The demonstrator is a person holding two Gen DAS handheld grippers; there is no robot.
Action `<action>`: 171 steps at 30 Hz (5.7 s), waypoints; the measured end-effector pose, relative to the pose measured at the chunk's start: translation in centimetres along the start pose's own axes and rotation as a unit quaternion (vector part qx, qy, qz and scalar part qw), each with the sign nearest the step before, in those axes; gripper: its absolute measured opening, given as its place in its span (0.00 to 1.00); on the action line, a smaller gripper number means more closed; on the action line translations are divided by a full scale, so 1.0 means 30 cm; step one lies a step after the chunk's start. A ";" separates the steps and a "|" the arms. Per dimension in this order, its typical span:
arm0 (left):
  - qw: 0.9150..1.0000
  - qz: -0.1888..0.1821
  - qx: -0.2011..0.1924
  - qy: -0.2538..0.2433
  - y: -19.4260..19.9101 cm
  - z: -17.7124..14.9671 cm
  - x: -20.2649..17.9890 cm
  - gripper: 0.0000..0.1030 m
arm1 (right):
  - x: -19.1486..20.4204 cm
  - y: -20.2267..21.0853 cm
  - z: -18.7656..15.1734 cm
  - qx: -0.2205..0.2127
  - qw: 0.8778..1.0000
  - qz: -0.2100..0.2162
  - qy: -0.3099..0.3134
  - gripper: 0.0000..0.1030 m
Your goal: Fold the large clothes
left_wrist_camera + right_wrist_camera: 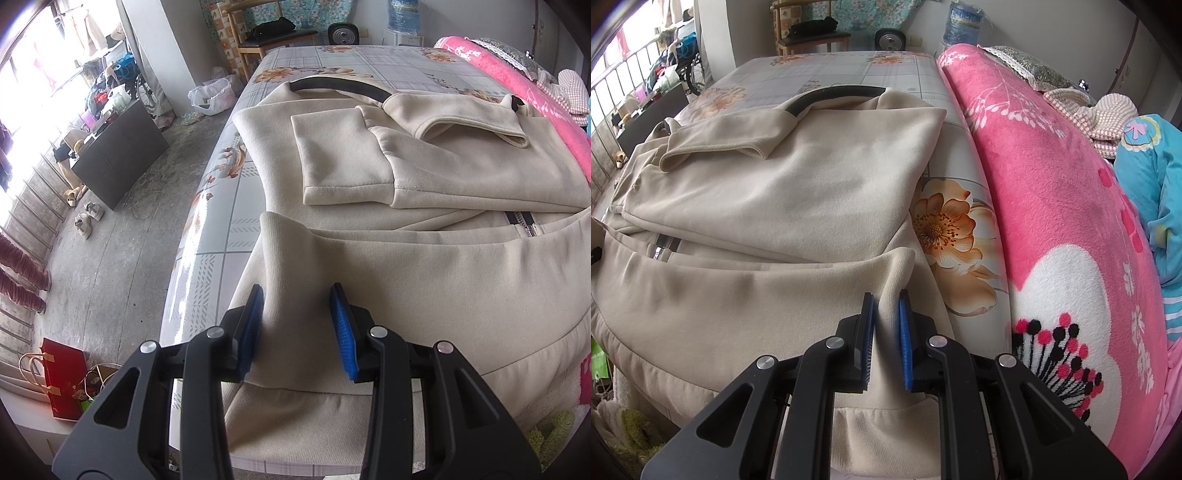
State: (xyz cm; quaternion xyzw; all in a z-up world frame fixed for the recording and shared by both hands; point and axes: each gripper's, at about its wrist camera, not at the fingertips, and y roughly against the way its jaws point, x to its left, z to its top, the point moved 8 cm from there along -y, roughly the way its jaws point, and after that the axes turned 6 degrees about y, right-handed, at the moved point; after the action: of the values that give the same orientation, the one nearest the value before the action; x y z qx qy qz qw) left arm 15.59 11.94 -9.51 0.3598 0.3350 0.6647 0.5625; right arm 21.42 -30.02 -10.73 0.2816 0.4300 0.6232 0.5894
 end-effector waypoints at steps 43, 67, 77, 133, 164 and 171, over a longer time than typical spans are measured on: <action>0.973 -0.148 -0.166 0.069 0.144 0.725 0.150 0.05 | -0.142 0.163 0.701 -0.213 0.976 0.022 -0.031 0.05; 0.976 -0.204 0.002 0.078 -0.142 0.252 0.095 0.31 | -0.117 -0.084 0.101 -0.056 0.982 0.143 -0.112 0.12; 0.975 -0.204 -0.064 0.061 0.079 0.235 0.081 0.61 | 0.010 0.157 0.096 -0.106 0.982 0.104 -0.115 0.53; 0.996 -0.033 -0.028 0.084 0.273 0.082 -0.203 0.92 | 0.362 0.338 0.047 -0.089 0.994 0.002 -0.059 0.94; 0.996 -0.036 -0.016 0.081 0.239 0.077 -0.198 0.92 | 0.376 0.309 0.050 -0.068 0.996 -0.002 -0.058 0.94; 0.996 -0.036 -0.020 0.080 0.246 0.078 -0.199 0.92 | 0.378 0.313 0.047 -0.070 0.996 -0.002 -0.055 0.94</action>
State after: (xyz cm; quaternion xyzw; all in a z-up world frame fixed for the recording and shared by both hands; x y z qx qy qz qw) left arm 14.50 5.07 -2.63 0.2818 0.3781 0.6775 0.5645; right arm 16.34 -18.04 -3.68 0.2729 0.3530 0.6337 0.6319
